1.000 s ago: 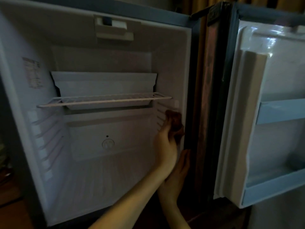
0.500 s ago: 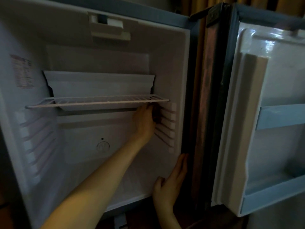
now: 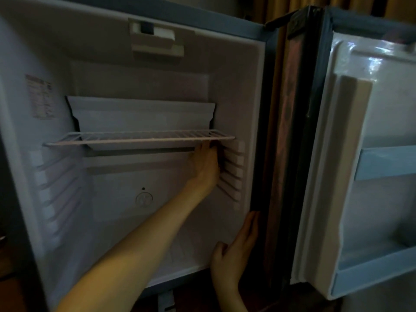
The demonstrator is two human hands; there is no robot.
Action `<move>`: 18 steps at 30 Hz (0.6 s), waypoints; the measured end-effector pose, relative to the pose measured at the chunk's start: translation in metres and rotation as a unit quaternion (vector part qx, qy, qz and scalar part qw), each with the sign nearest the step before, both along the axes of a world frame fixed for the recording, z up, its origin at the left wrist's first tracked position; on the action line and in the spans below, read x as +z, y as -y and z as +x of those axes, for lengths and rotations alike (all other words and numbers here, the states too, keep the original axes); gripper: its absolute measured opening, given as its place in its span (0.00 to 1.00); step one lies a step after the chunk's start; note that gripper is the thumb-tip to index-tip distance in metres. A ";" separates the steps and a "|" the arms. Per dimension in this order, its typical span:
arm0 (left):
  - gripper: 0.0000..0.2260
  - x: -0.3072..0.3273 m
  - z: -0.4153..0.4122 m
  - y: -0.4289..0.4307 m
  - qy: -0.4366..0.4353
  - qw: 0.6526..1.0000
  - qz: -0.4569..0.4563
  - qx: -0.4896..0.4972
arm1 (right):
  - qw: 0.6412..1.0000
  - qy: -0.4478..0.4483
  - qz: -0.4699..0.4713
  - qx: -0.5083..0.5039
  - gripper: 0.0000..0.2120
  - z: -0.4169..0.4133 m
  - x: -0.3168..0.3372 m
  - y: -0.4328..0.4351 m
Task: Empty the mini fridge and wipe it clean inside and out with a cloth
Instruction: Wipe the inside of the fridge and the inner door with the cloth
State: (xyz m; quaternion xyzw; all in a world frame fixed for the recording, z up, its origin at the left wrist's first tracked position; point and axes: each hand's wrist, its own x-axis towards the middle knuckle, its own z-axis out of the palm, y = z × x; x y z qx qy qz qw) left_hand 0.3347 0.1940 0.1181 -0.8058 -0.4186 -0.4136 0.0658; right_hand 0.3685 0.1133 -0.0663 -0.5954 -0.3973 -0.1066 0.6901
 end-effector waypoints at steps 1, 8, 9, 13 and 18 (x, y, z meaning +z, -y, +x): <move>0.20 0.000 0.001 -0.003 -0.005 1.000 -0.002 0.000 | 1.000 0.002 -0.005 0.001 0.61 0.001 -0.001 0.000; 0.23 -0.014 0.004 0.010 0.082 0.994 0.026 -0.064 | 0.999 -0.005 -0.034 0.005 0.54 0.000 -0.001 0.003; 0.22 -0.017 0.004 0.018 0.091 0.992 0.042 -0.082 | 0.999 -0.007 -0.035 0.001 0.53 0.000 -0.001 0.003; 0.21 -0.026 0.007 0.047 0.089 0.985 0.088 -0.115 | 0.999 -0.022 -0.049 0.007 0.52 -0.002 0.003 0.004; 0.20 -0.036 0.005 0.063 0.098 0.976 0.154 -0.120 | 0.998 -0.027 -0.058 -0.005 0.52 -0.002 0.001 0.003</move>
